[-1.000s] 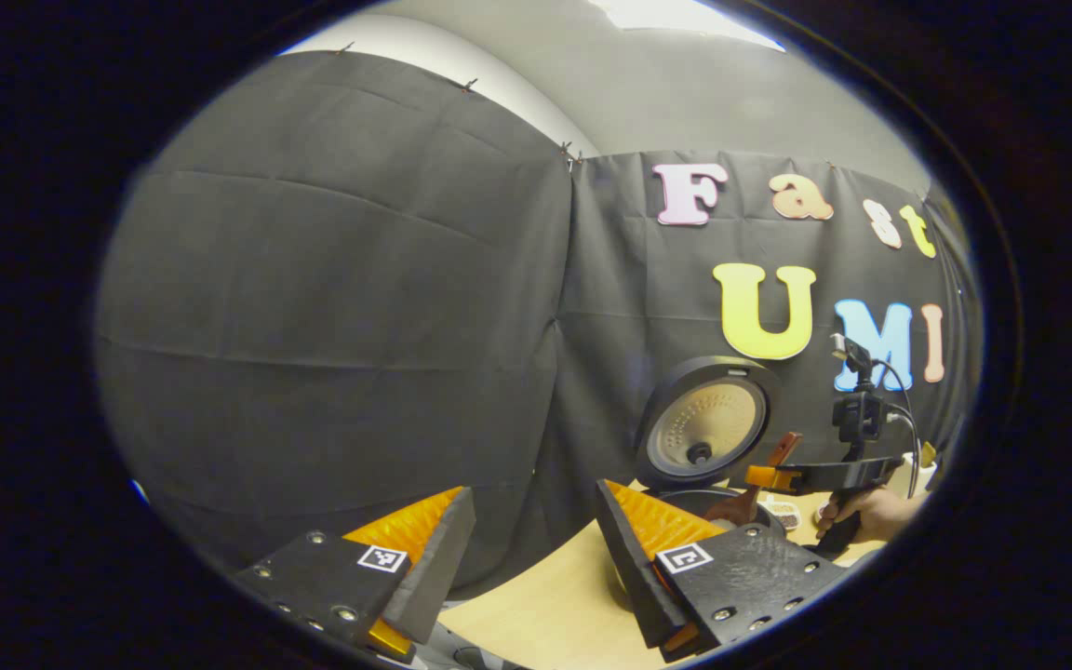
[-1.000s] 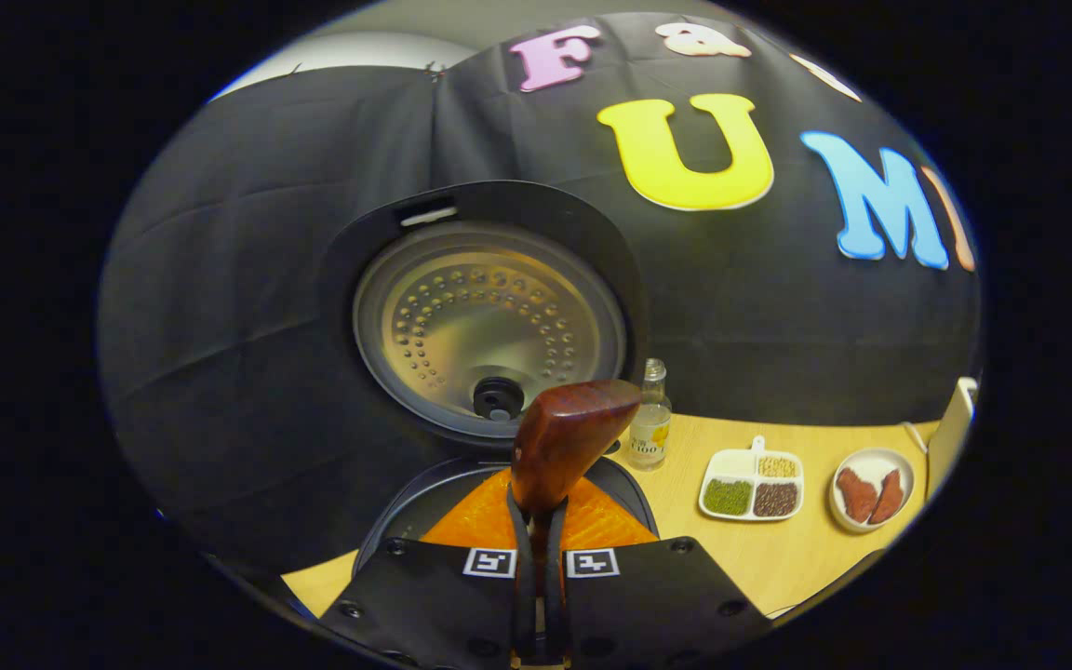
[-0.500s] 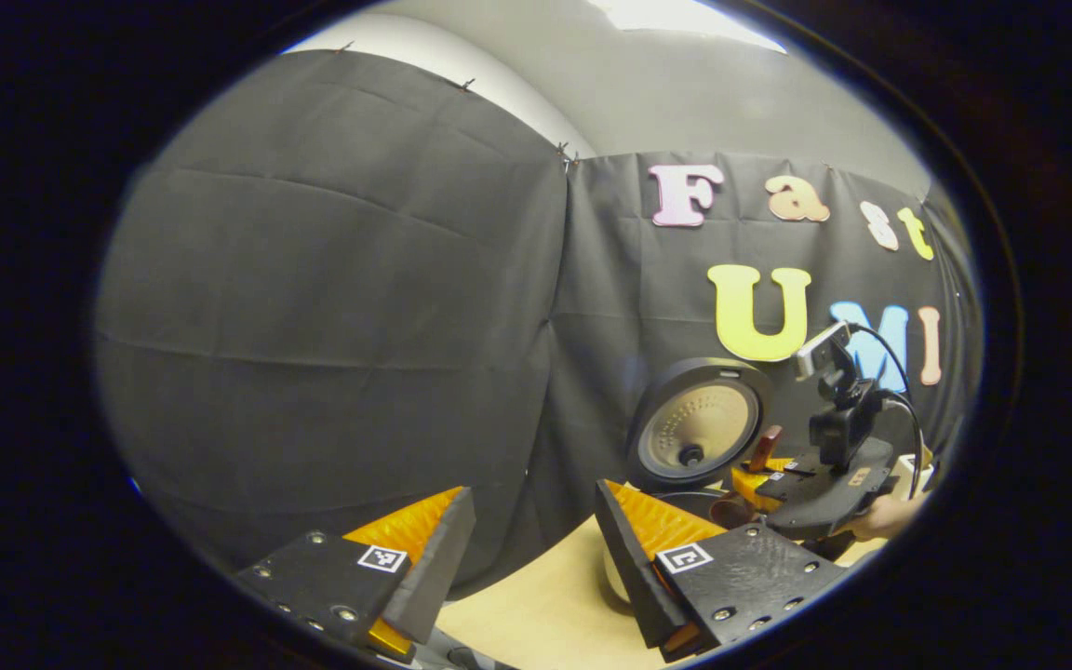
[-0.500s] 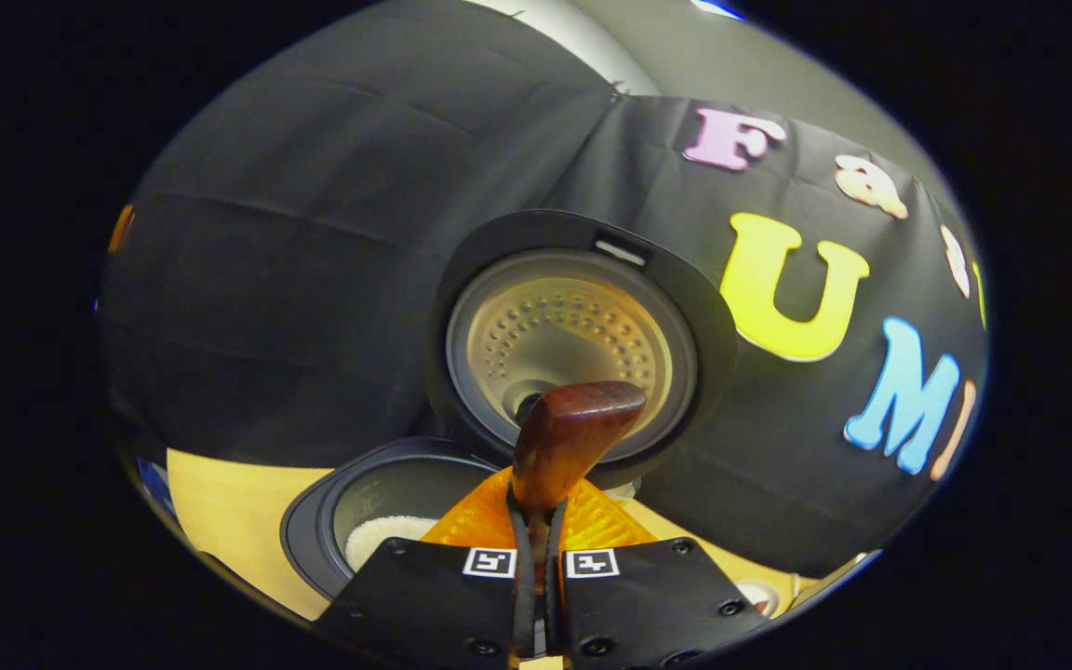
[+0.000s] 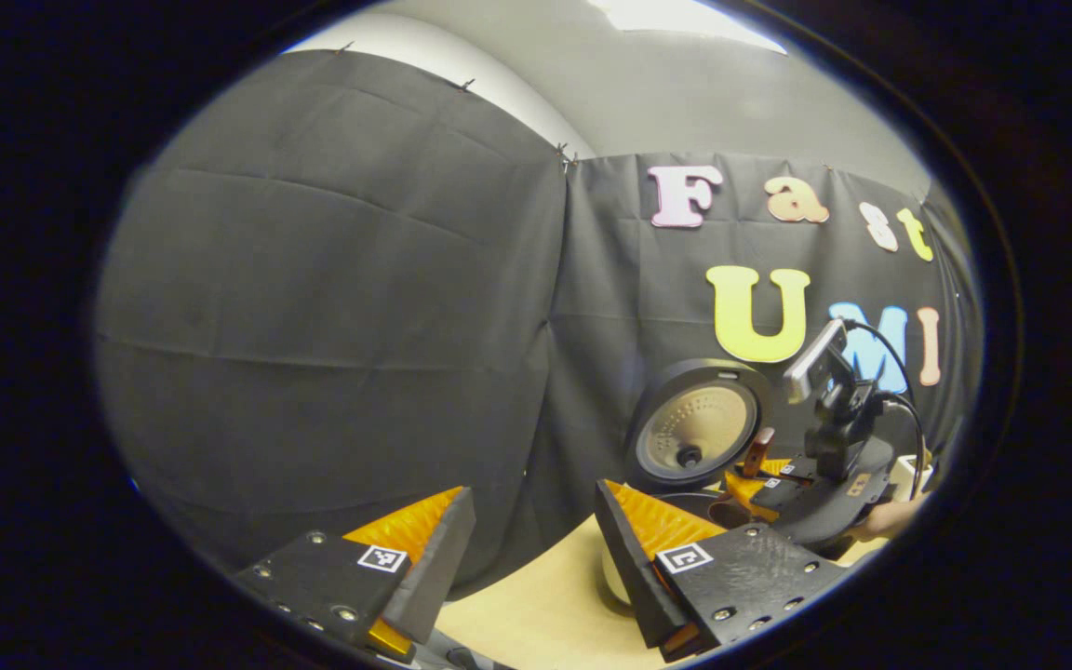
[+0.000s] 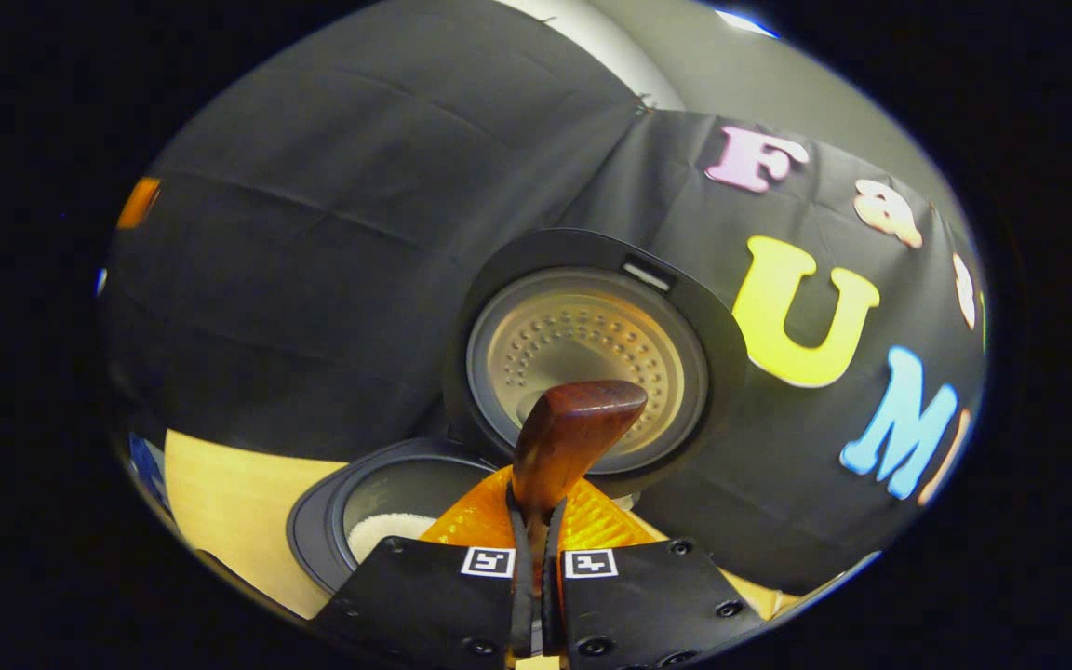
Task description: Close the left gripper, press the button to open the rice cooker; take a wooden spoon from the chopstick holder with the right hand, scoop a spoonful of rice and pour it into the rice cooker, then put the wooden spoon back into the chopstick holder.
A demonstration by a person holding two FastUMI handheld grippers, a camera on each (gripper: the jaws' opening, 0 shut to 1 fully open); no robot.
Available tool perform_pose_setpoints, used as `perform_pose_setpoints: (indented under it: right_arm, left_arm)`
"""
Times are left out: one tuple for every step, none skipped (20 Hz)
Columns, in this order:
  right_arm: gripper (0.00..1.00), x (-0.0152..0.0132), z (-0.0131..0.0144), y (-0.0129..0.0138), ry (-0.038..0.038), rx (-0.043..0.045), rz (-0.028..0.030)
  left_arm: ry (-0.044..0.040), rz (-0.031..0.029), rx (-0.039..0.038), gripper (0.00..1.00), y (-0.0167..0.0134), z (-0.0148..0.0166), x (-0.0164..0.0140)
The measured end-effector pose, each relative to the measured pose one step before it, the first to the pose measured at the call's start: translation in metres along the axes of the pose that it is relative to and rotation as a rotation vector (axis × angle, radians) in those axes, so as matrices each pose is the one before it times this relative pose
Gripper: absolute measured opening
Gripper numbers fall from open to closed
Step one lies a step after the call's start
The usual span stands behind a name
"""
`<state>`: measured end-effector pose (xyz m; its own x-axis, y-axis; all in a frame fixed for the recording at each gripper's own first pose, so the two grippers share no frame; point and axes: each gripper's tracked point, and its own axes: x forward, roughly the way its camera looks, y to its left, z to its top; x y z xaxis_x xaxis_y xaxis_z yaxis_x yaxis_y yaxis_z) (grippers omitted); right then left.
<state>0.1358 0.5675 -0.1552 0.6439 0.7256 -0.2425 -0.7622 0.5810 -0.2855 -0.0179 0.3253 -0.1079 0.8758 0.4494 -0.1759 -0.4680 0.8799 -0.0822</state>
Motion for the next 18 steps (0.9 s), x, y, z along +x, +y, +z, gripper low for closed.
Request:
perform_pose_setpoints:
  right_arm:
    - [0.06, -0.00066, 0.00094, -0.00418, 0.01285, 0.07747, 0.00576]
    - [0.03, -0.00216, 0.00138, -0.00479, 0.00971, 0.07414, 0.00389]
    - [0.03, -0.00031, 0.00016, -0.00317, 0.00703, 0.06389, 0.00125]
    - [0.05, -0.00232, 0.00202, -0.00350, 0.00364, 0.05419, 0.00309]
    - [0.05, -0.00185, 0.00055, -0.00430, 0.00211, 0.05072, 0.00510]
    - [0.05, -0.00228, 0.00142, -0.00274, 0.00151, 0.05077, 0.00730]
    - [0.05, -0.00086, 0.00194, -0.00218, 0.00036, 0.05447, 0.00784]
    - [0.05, -0.00145, 0.00255, -0.00185, 0.00037, 0.05961, 0.00965]
    - [0.05, -0.00206, 0.00202, -0.00264, 0.00202, 0.06589, 0.01152]
    - [0.06, -0.00394, 0.00283, -0.00180, 0.00162, 0.06819, 0.01090]
    - [0.06, -0.00420, 0.00256, -0.00138, 0.00031, 0.06596, 0.00848]
    - [0.06, -0.00435, 0.00389, -0.00328, -0.00389, 0.05862, 0.00375]
    - [0.06, -0.00605, 0.00598, -0.00284, -0.00569, 0.04831, -0.00257]
    - [0.06, -0.00751, 0.00628, -0.00466, -0.01147, 0.03895, -0.00358]
    - [0.06, -0.00512, 0.00499, -0.00452, -0.01560, 0.02951, -0.00334]
    - [0.06, -0.00675, 0.00761, -0.00552, -0.01318, 0.02433, -0.00446]
    - [0.06, -0.00615, 0.00718, -0.00496, -0.01356, 0.02189, -0.00690]
    - [0.06, -0.00788, 0.00813, -0.00616, -0.01449, 0.01921, -0.00898]
  left_arm:
    - [-0.00310, -0.00228, 0.00004, 0.79, -0.00127, 0.00205, 0.00030]
    - [-0.00299, -0.00334, 0.00086, 0.79, -0.00143, 0.00005, 0.00009]
    - [-0.00303, -0.00369, 0.00153, 0.79, -0.00116, 0.00133, 0.00008]
    - [-0.00190, -0.00372, 0.00168, 0.79, -0.00260, 0.00100, 0.00046]
    - [-0.00120, -0.00483, 0.00083, 0.79, -0.00213, 0.00127, 0.00052]
    - [-0.00046, -0.00558, -0.00012, 0.79, -0.00142, 0.00182, -0.00003]
    - [-0.00031, -0.00630, -0.00021, 0.79, -0.00381, -0.00154, 0.00046]
    - [-0.00114, -0.00722, 0.00059, 0.79, -0.00258, 0.00173, -0.00030]
    - [-0.00302, -0.00648, 0.00167, 0.79, -0.00306, 0.00239, -0.00060]
    - [-0.00317, -0.00824, 0.00286, 0.79, -0.00367, 0.00089, 0.00034]
    - [-0.00330, -0.00695, 0.00363, 0.79, -0.00302, 0.00248, 0.00072]
    - [-0.00254, -0.00681, 0.00278, 0.79, -0.00327, 0.00123, -0.00022]
    - [-0.00291, -0.00788, 0.00156, 0.79, -0.00364, 0.00123, 0.00116]
    - [-0.00161, -0.00693, -0.00024, 0.79, -0.00251, 0.00218, 0.00102]
    - [-0.00222, -0.00813, -0.00080, 0.79, -0.00329, 0.00084, 0.00044]
    - [-0.00217, -0.00934, -0.00051, 0.79, -0.00308, 0.00154, 0.00102]
    - [-0.00335, -0.00905, 0.00156, 0.79, -0.00486, 0.00094, 0.00203]
    - [-0.00324, -0.01070, 0.00185, 0.79, -0.00517, 0.00059, 0.00253]
